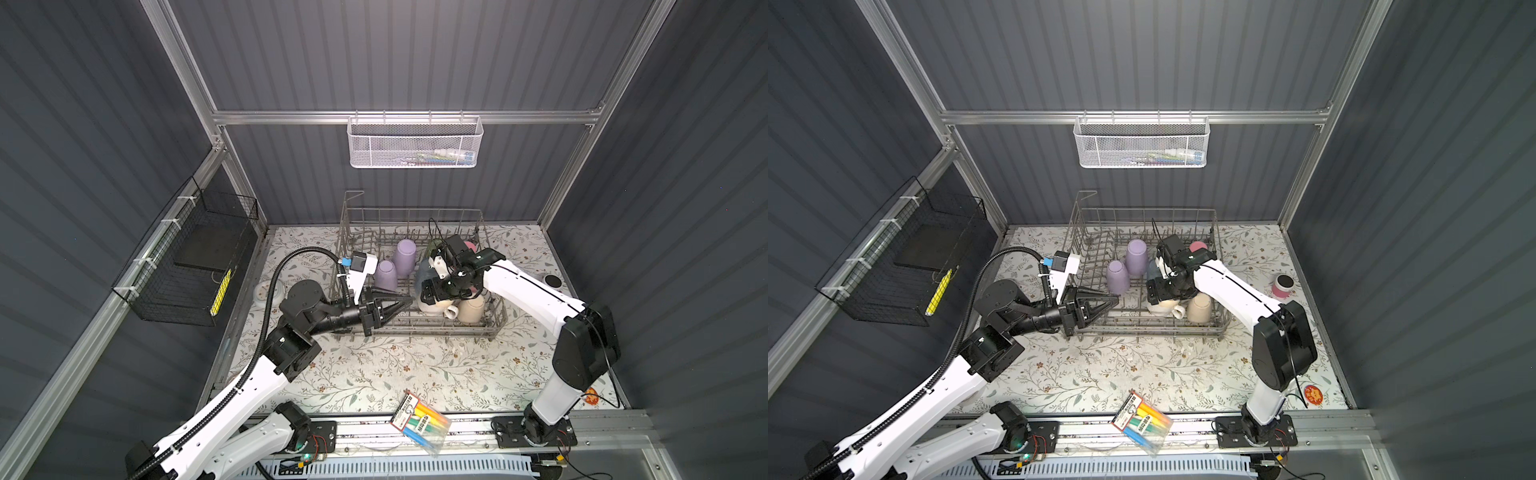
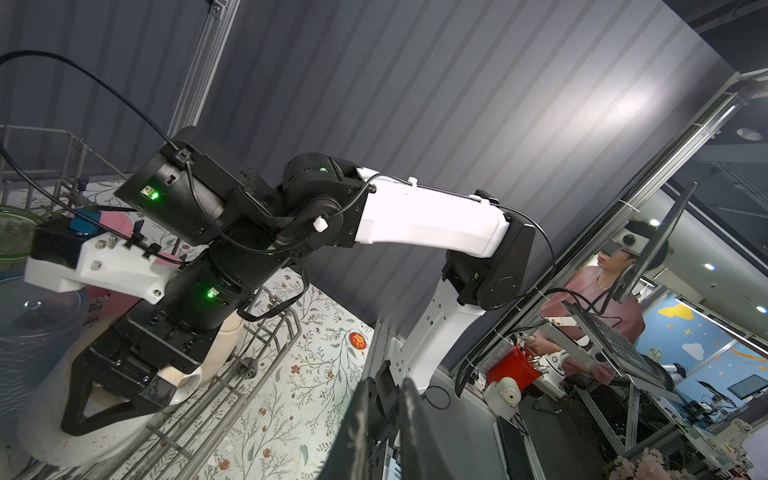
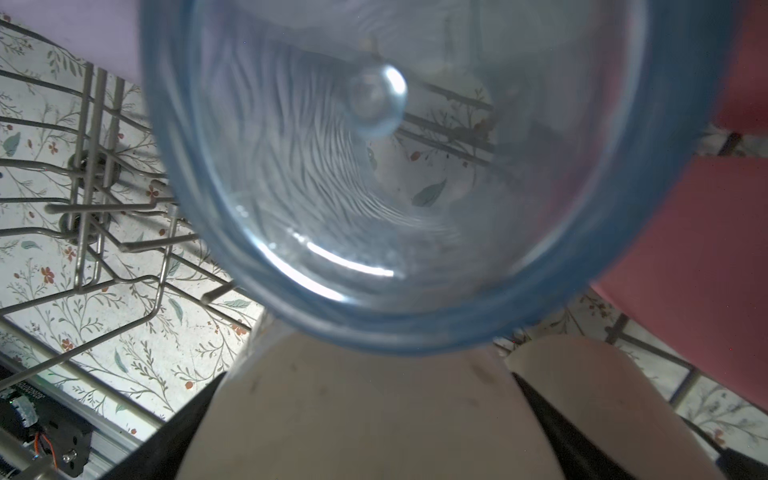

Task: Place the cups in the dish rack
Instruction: 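Carry the white mug with the right gripper and lower it into the rack, then set the inverted white mug down beside the cream cup in the rack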

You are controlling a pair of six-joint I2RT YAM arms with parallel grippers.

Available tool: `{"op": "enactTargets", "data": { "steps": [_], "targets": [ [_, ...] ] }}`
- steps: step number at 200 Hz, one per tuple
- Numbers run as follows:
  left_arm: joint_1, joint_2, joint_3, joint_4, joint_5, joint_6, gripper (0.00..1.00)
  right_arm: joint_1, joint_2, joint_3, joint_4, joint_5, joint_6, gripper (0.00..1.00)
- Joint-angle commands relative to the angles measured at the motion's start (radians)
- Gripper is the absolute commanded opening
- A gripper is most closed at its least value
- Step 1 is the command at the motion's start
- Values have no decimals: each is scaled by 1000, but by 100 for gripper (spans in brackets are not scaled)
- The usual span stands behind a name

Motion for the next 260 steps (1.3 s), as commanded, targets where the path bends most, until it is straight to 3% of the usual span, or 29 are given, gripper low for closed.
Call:
{"op": "enactTargets", "data": {
  "steps": [1,86,183,260],
  "targets": [
    [8,-10,-12,-4,0,23,15,10,5,54,14,31,18,34],
    [8,-24,-36,-2,-6,23,15,44,69,63,3,91,56,42],
    [9,-29,-39,-7,-9,25,14,72,92,48,3,151,100,66],
    [8,-30,-41,-5,-9,25,14,80,79,26,5,165,114,76]
  ]
}}
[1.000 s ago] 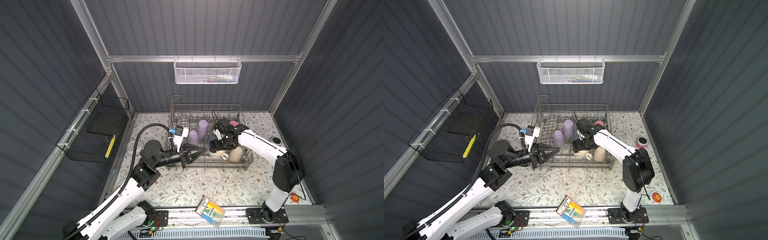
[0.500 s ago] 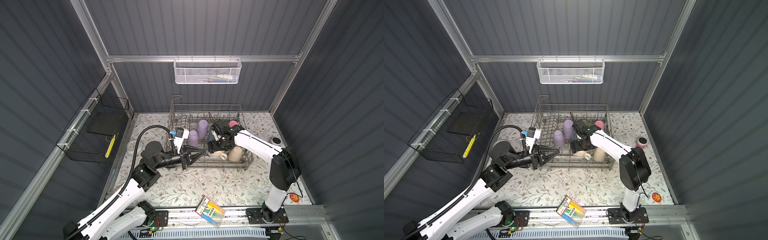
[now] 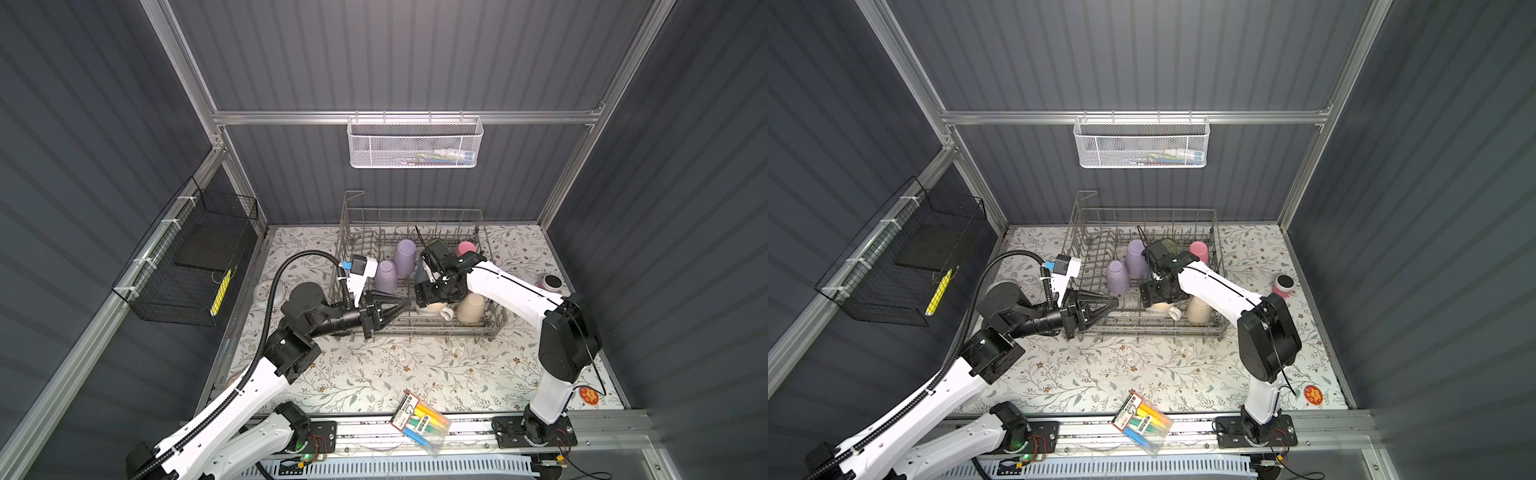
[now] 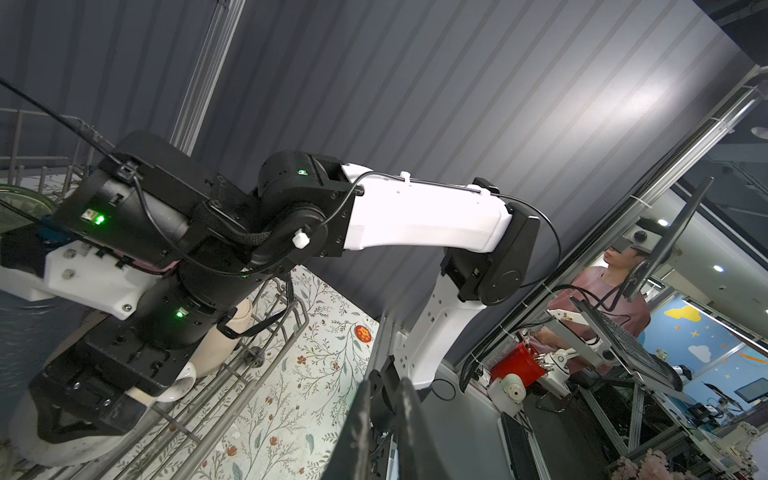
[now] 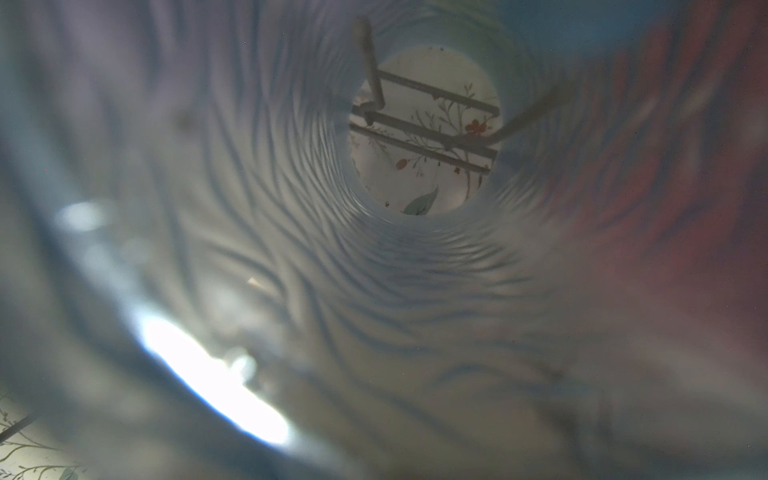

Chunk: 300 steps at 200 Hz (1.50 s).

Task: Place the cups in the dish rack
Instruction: 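Set the inverted white mug down beside the cream cup in the rack, then open the right gripper and withdraw both grippers from the rack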

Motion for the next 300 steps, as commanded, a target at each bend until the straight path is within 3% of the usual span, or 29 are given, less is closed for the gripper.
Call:
{"op": "enactTargets", "data": {
  "steps": [1,199,300],
  "targets": [
    [5,-19,-8,-2,-5,17,14,7,-4,-9,-1,17,20,76],
    [4,-27,-11,-4,-2,17,13,17,-23,-87,35,68,86,99],
    [5,-59,-4,-45,-22,31,13,18,-120,-97,15,72,92,99]
  ]
}}
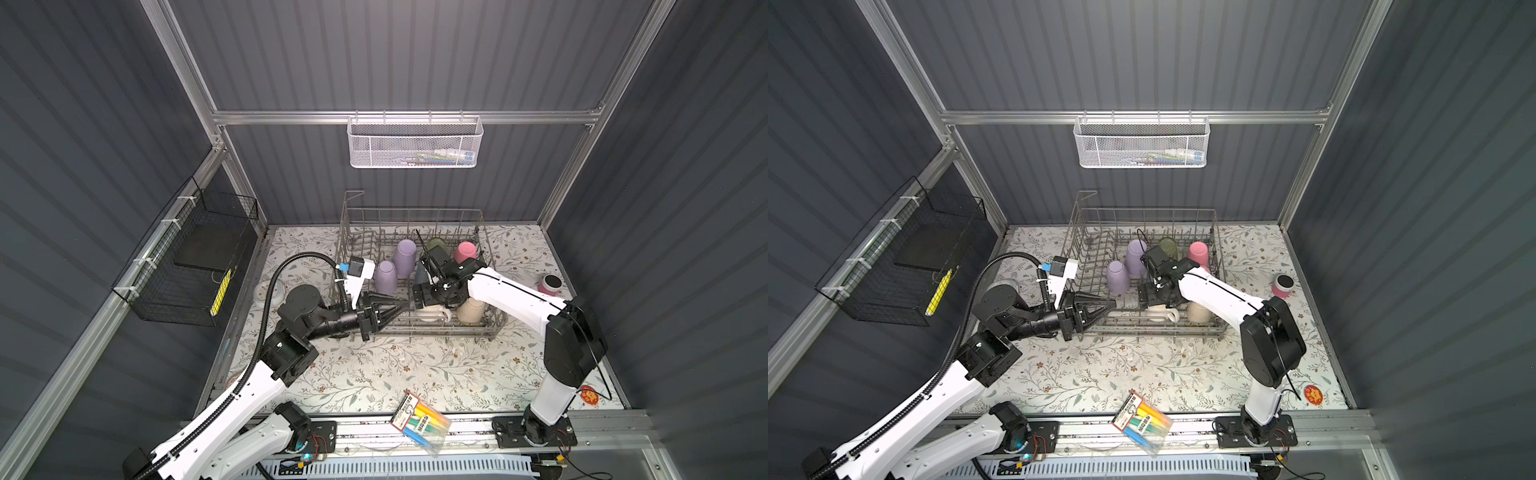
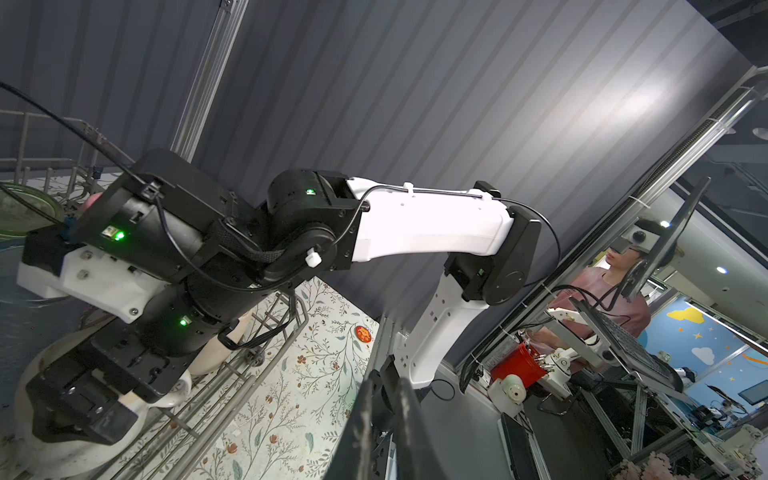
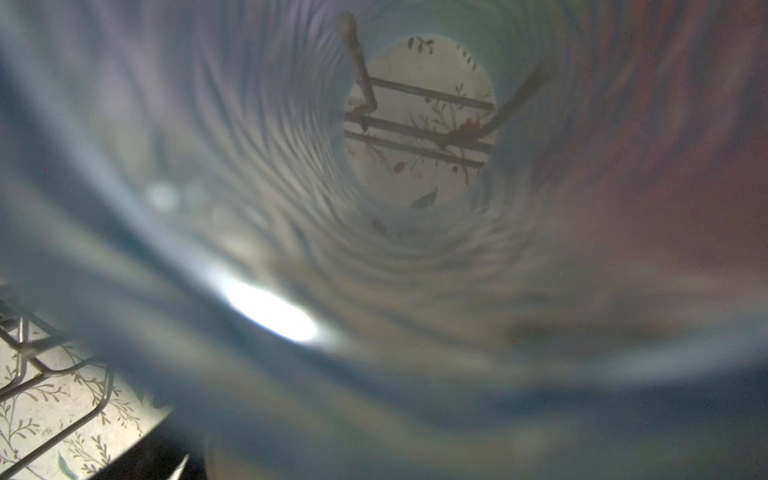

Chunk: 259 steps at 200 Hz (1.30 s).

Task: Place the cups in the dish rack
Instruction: 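Open the right gripper and withdraw both grippers from the rack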

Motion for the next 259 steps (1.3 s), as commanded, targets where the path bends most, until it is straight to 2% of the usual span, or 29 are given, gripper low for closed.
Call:
{"op": "enactTargets", "data": {
  "steps": [1,90,125,154,195,219,244,259],
  "targets": [
    [5,-26,2,-25,-12,30,13,-6,-68,-13,-69,25,7,99],
    [4,-12,26,-44,-22,35,13,-15,-265,-14,-63,-7,10,99],
    [5,-19,68,-153,-107,78,14,-31,-411,-35,-12,-13,4,99],
    [5,-34,148,-353,-319,154,16,-71,-561,-76,37,-1,-18,99],
    [5,-84,247,-562,-742,236,24,-201,-779,-181,74,51,-85,99],
    [5,-99,305,-660,-974,290,35,-293,-862,-234,71,62,-122,99],
    [5,-111,335,-693,-1199,340,59,-350,-923,-296,94,113,-150,99],
    [4,-120,321,-676,-1335,377,70,-382,-942,-329,113,118,-153,99]
  ]
}}
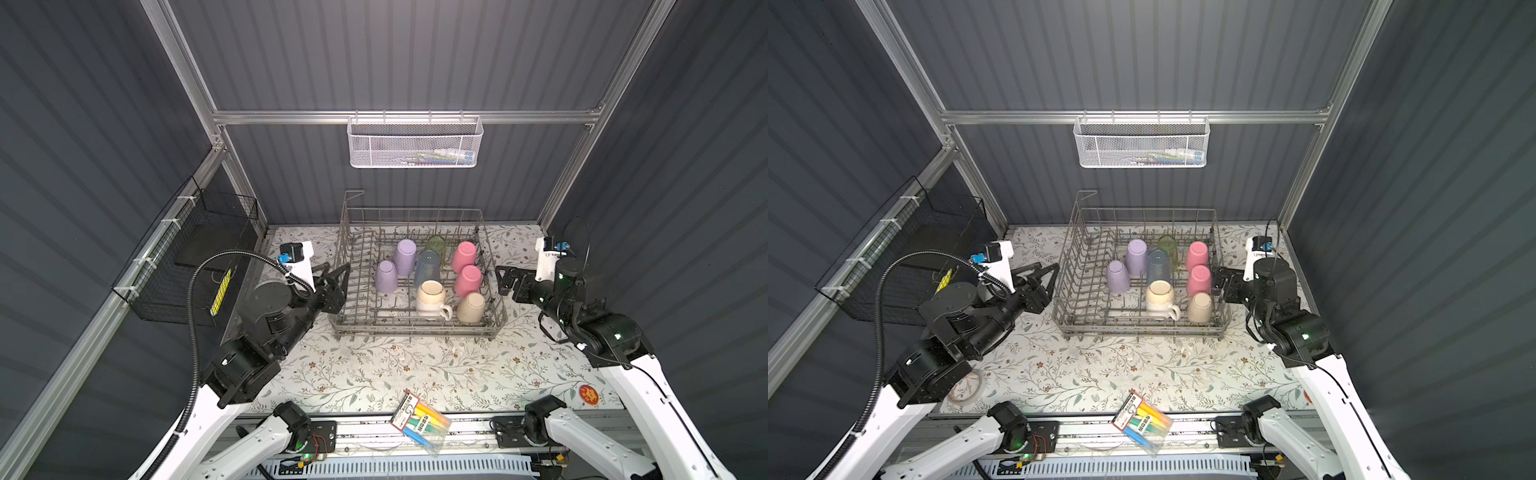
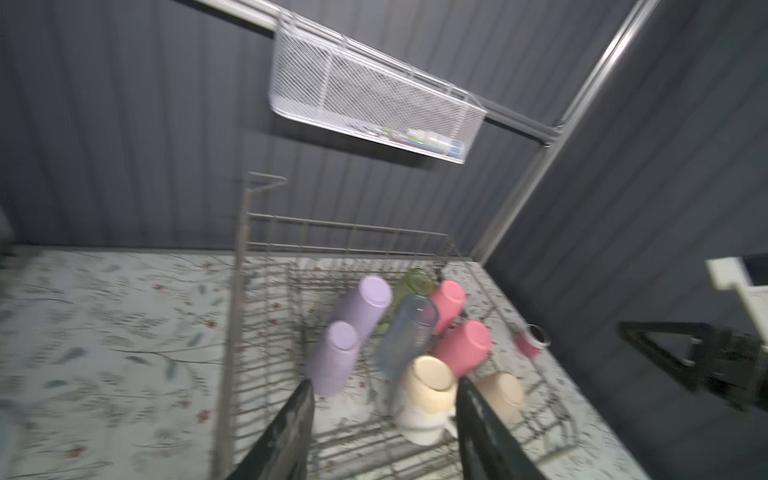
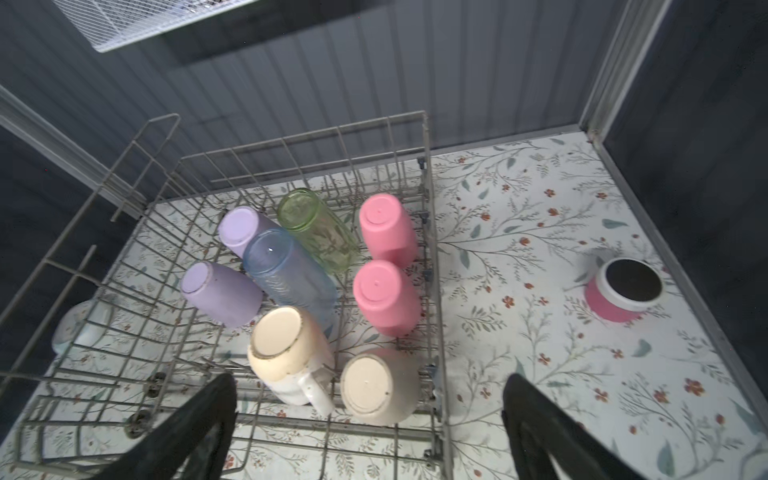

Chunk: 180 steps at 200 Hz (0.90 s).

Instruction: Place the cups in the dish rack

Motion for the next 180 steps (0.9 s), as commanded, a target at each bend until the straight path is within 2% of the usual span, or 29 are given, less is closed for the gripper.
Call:
{"op": "enactTargets", "data": {
  "steps": [1,20,48,74,96,110,135,180],
  "targets": [
    [4,-19,8,-49,-332,88,71,-42,-26,-45,40,41,-39,99],
    [4,-25,-42,0,-461,142,76,-72,-32,-78,61,42,-44,99],
    [4,-32,-123,100,-527,207,79,-109,-17,-105,72,28,-48,99],
    [5,-24,-191,193,-535,246,80,-145,0,-128,92,-1,-51,99],
    [28,37,-210,221,-517,257,82,-184,12,-149,114,-42,-45,99],
    [76,74,-212,220,-459,230,82,-208,21,-156,118,-74,-37,99],
    [220,109,-227,248,-307,198,82,-234,21,-174,126,-111,-25,99],
    [577,232,-252,325,54,111,82,-261,23,-197,137,-131,-24,99]
  ]
}}
